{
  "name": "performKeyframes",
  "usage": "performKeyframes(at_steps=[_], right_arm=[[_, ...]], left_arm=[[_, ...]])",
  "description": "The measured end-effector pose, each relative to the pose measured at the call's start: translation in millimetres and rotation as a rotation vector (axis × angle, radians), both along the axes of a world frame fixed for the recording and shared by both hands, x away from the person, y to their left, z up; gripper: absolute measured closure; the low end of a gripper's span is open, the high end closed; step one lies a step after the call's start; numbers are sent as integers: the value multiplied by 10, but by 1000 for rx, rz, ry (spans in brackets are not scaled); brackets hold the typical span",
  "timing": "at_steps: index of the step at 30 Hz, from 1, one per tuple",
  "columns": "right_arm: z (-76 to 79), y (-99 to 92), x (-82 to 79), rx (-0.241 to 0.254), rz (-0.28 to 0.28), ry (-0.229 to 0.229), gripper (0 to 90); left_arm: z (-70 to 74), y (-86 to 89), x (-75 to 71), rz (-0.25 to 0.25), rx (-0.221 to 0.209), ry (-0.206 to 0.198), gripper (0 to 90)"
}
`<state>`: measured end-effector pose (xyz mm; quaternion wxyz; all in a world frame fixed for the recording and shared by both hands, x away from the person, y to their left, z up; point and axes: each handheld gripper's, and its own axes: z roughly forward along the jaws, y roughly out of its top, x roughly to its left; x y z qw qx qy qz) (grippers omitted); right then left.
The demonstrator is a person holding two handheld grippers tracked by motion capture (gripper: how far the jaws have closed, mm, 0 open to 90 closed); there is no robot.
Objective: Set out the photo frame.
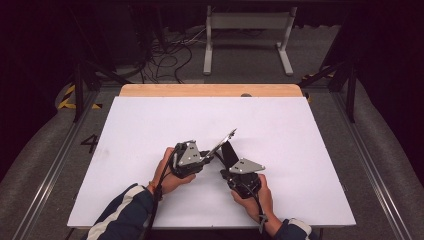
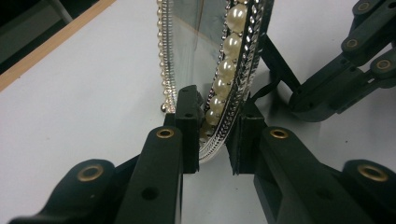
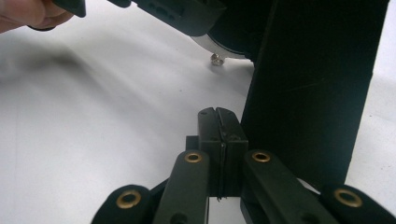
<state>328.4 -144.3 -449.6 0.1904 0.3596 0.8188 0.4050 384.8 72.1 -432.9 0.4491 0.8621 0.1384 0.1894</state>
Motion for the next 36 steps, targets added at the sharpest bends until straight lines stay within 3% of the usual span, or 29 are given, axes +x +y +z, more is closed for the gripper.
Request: performKeyframes(at_steps=[11, 36], right_arm=[[7, -54, 14, -1, -1, 8, 900], [16, -140, 55, -20, -5, 9, 900]], left_arm=[[17, -19, -57, -10, 25, -16, 762], [16, -41, -85, -19, 14, -1, 731]])
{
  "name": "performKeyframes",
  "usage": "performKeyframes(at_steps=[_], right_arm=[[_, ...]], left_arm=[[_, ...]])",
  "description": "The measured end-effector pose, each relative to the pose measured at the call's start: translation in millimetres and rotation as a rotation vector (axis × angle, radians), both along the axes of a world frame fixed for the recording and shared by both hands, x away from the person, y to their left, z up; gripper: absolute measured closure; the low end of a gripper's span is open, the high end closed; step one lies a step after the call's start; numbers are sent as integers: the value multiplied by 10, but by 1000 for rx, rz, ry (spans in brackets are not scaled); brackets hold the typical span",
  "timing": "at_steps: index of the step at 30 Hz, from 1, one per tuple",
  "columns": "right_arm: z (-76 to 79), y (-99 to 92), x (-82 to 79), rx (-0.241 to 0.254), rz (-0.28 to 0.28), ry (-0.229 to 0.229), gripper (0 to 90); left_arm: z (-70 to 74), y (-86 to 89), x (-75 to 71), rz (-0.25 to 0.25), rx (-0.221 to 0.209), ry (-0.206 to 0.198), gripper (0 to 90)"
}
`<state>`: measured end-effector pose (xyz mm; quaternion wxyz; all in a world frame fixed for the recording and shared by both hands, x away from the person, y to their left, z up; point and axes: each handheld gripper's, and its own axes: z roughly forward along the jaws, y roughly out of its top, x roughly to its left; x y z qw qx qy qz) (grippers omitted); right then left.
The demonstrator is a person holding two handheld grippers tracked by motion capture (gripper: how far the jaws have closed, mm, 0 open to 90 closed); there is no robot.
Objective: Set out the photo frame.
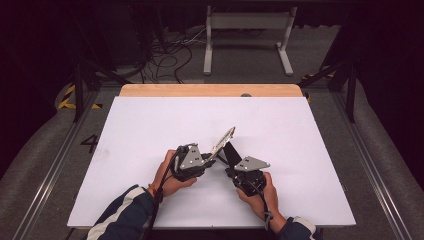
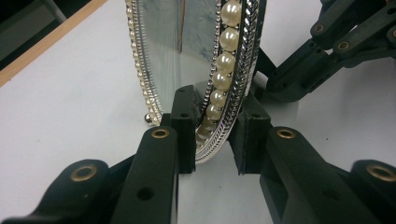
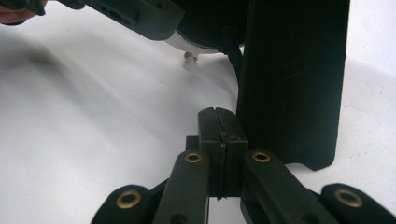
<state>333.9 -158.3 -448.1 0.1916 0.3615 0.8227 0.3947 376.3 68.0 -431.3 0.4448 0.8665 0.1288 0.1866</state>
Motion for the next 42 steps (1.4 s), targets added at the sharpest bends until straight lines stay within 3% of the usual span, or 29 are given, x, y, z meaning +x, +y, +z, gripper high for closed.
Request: performKeyframes(at_steps=[7, 42], right_arm=[[-18, -50, 39, -7, -18, 0, 900], [-31, -225, 153, -25, -22, -4, 900]], left_arm=[[-23, 0, 22, -19, -27, 10, 710], [9, -116, -17, -49, -39, 19, 696]])
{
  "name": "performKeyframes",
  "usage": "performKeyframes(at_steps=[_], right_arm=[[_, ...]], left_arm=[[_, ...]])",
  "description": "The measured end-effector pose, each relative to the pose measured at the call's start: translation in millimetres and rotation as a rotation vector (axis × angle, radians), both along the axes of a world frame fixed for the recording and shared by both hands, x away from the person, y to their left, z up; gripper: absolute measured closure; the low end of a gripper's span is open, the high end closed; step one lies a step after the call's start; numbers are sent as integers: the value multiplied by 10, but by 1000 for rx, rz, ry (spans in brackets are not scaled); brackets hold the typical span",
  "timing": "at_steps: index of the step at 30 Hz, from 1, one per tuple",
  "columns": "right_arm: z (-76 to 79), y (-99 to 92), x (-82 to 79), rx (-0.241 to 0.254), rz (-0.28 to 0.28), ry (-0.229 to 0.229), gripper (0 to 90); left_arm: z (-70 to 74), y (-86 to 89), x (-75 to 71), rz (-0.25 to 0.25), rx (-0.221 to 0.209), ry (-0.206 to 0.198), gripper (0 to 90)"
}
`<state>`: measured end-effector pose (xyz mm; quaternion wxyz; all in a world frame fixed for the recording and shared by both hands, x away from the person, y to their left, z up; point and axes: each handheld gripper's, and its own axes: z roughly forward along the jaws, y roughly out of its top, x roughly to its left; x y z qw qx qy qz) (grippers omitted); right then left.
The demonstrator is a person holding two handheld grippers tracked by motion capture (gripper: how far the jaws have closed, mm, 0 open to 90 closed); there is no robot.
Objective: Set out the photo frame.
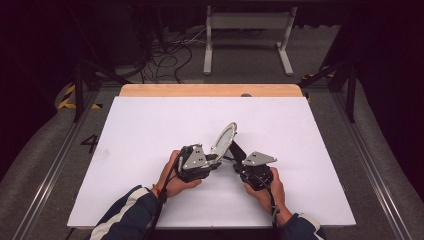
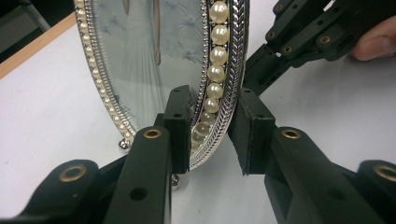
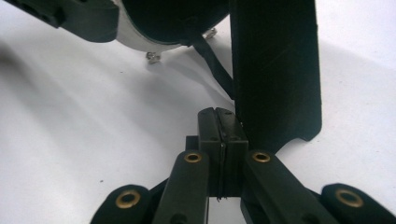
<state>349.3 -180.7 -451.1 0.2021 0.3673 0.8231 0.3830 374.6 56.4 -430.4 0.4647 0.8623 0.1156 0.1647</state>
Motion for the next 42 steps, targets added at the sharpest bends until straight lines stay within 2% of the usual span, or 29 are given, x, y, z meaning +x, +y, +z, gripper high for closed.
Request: performKeyframes(at_steps=[18, 26, 28, 33, 38, 42], right_arm=[[-29, -70, 70, 4, -21, -3, 900], [-43, -129, 123, 5, -49, 0, 900], [-42, -138, 131, 8, -55, 1, 894], [-43, -136, 126, 15, -54, 3, 850], [10, -122, 87, 57, -17, -16, 810], [69, -79, 28, 79, 22, -34, 777]], left_arm=[[-17, -22, 13, -15, -17, 26, 682], [-15, 27, 14, -11, -8, 28, 641], [-15, 52, 11, -3, -12, 27, 610], [21, 163, -23, 12, 13, 19, 520], [45, 297, -48, 71, 12, 26, 369], [1, 372, -85, 90, 44, 46, 251]])
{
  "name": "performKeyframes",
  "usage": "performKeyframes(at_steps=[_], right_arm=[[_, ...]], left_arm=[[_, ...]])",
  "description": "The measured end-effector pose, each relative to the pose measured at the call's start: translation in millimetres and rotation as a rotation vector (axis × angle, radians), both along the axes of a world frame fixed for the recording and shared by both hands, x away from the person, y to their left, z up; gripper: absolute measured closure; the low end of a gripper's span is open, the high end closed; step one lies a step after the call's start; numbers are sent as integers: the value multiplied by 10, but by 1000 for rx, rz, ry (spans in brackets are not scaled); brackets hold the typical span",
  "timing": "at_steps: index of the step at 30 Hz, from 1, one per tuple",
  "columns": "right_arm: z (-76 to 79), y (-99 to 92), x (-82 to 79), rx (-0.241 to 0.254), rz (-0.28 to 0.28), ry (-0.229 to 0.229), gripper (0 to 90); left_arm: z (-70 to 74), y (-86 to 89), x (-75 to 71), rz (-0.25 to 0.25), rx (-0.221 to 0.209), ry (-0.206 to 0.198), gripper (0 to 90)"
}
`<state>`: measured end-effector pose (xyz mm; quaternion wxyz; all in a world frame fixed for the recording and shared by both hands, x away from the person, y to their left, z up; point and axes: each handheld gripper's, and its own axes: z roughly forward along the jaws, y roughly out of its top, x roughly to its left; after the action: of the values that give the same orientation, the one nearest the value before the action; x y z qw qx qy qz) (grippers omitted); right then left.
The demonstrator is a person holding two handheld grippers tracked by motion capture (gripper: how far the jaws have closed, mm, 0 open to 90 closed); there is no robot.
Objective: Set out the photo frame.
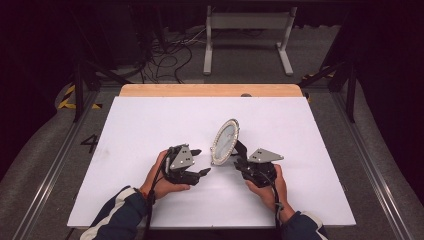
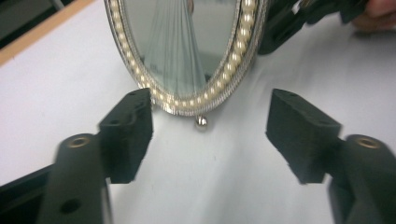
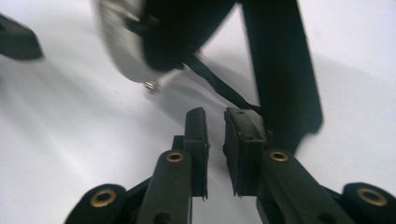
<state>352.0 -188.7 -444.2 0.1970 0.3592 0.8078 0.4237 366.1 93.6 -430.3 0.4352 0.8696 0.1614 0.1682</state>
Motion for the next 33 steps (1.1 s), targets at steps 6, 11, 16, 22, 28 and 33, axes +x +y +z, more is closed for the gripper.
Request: performKeyframes(at_steps=[6, 11, 16, 22, 28, 33], right_arm=[[59, 111, -93, 28, 51, -30, 642], [75, 149, -64, 46, 26, -36, 569], [50, 205, -39, 44, 16, -28, 517], [20, 258, 13, 41, -23, -18, 492], [-34, 288, 5, 13, 17, 2, 480], [-12, 338, -9, 25, 37, 0, 469]], left_arm=[[-81, 220, -98, 80, 27, 29, 141], [-126, 431, -154, 125, 23, 55, 118], [-164, 560, -211, 135, 42, 69, 116], [-178, 659, -255, 156, 46, 61, 116], [-186, 670, -303, 157, 58, 55, 116], [-194, 697, -320, 167, 60, 55, 117]])
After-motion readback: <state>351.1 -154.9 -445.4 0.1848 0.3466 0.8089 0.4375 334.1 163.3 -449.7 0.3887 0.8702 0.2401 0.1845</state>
